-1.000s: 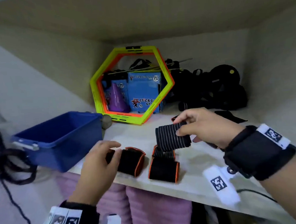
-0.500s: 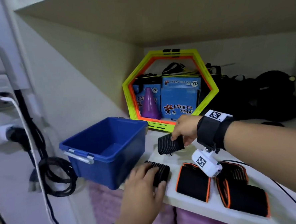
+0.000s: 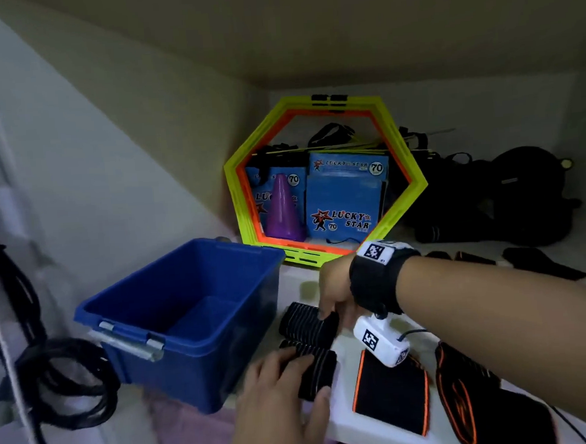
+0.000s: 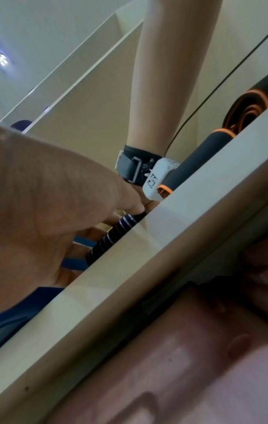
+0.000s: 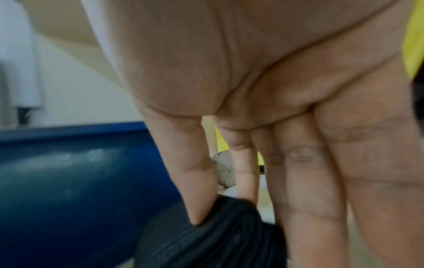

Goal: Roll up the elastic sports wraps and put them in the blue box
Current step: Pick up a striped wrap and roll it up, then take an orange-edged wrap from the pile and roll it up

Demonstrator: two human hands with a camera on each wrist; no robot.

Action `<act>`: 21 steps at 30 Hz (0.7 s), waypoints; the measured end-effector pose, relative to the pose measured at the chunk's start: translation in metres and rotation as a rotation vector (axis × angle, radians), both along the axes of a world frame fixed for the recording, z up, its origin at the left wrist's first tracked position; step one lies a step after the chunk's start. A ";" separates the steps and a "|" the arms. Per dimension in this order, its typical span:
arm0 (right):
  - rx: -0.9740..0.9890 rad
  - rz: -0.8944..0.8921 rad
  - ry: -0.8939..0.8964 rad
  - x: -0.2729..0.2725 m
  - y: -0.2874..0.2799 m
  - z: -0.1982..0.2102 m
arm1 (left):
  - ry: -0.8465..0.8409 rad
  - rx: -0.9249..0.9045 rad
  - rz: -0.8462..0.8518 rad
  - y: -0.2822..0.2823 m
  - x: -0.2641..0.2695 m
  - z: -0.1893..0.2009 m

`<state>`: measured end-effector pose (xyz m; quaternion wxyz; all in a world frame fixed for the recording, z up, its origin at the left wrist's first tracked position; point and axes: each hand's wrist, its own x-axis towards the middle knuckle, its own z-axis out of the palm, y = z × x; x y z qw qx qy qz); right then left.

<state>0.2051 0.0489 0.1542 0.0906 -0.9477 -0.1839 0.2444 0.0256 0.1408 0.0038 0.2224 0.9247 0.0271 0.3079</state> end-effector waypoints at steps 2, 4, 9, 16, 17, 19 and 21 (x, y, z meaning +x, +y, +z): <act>-0.051 0.071 -0.076 -0.002 0.002 -0.004 | -0.002 -0.001 0.011 -0.001 0.000 0.001; -0.091 0.119 -0.089 0.000 -0.001 -0.001 | 0.001 0.012 0.019 0.000 0.000 0.002; -0.026 0.087 -0.138 0.023 -0.052 0.032 | 0.067 0.159 -0.005 0.006 -0.006 0.020; 0.062 -0.167 -0.225 0.076 -0.206 0.068 | 0.054 0.311 -0.149 -0.034 0.025 0.107; 0.078 -0.206 -0.264 0.080 -0.232 0.069 | 0.078 0.345 -0.196 -0.047 0.037 0.121; 0.084 -0.293 -0.311 0.088 -0.280 0.064 | 0.121 0.392 -0.294 -0.073 0.069 0.142; 0.045 -0.359 -0.253 0.093 -0.316 0.053 | 0.165 0.468 -0.378 -0.100 0.106 0.152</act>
